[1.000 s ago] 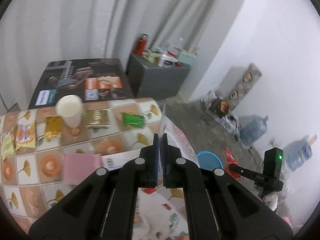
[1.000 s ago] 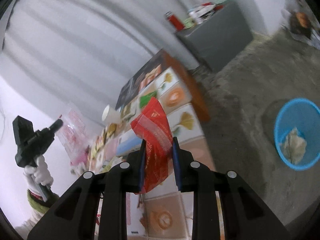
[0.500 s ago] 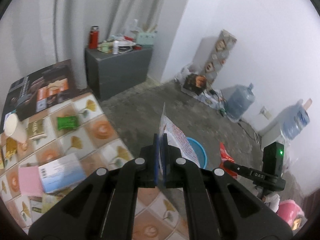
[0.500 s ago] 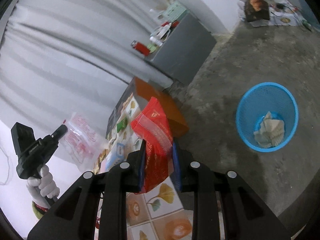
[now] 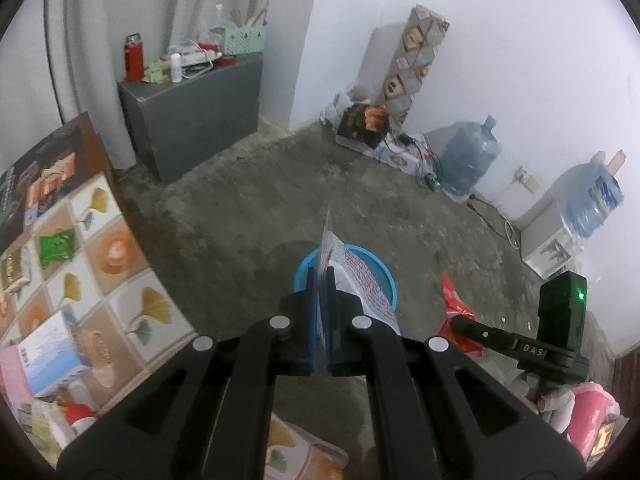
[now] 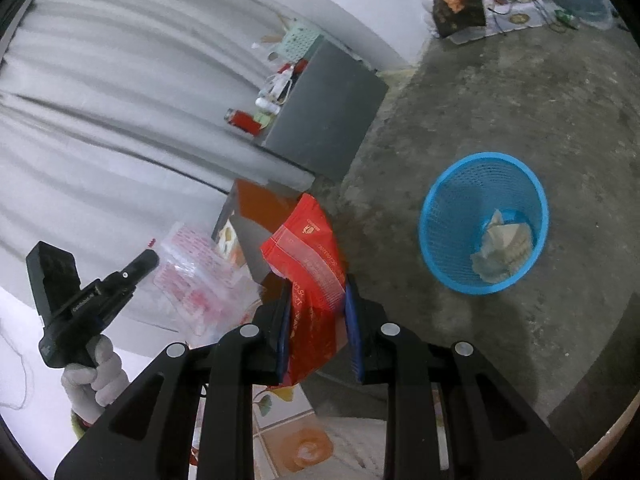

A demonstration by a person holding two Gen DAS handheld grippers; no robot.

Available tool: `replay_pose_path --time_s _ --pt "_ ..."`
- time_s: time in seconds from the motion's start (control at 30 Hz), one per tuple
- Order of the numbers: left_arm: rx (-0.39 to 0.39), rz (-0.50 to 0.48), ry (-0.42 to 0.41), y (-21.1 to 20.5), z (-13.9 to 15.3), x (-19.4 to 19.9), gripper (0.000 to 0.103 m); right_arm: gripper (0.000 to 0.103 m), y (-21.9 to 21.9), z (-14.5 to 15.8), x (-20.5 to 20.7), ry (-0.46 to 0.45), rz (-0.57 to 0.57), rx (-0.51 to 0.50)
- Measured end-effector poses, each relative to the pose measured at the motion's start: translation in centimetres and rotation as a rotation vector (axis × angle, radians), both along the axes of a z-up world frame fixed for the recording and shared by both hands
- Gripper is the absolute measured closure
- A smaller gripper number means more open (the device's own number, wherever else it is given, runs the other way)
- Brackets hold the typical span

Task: Collect trash
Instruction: 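Lift the clear wrapper and red bag and carry both toward the wastebasket, then open the left gripper over the basket while the right releases the red bag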

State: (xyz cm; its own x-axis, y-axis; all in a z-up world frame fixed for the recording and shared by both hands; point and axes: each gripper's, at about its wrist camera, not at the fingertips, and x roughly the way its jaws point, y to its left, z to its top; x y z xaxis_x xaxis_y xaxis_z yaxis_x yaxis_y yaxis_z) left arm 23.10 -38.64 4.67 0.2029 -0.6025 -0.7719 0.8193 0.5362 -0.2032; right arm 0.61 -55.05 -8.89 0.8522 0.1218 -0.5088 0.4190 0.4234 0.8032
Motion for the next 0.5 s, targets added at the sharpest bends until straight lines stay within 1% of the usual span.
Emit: replay_pose_path --time_s 0.27,0.5 --pt "0.033 -0.03 0.014 -3.1 -2.0 -1.3 0.102 0.08 -1.2 -1.2 -1.5 0.007 -0.031 0.023" --pt "0.049 -0.037 0.021 -4.0 -2.7 -1.4 0.102 0.08 -1.6 -1.6 -1.8 0.009 -0.044 0.034"
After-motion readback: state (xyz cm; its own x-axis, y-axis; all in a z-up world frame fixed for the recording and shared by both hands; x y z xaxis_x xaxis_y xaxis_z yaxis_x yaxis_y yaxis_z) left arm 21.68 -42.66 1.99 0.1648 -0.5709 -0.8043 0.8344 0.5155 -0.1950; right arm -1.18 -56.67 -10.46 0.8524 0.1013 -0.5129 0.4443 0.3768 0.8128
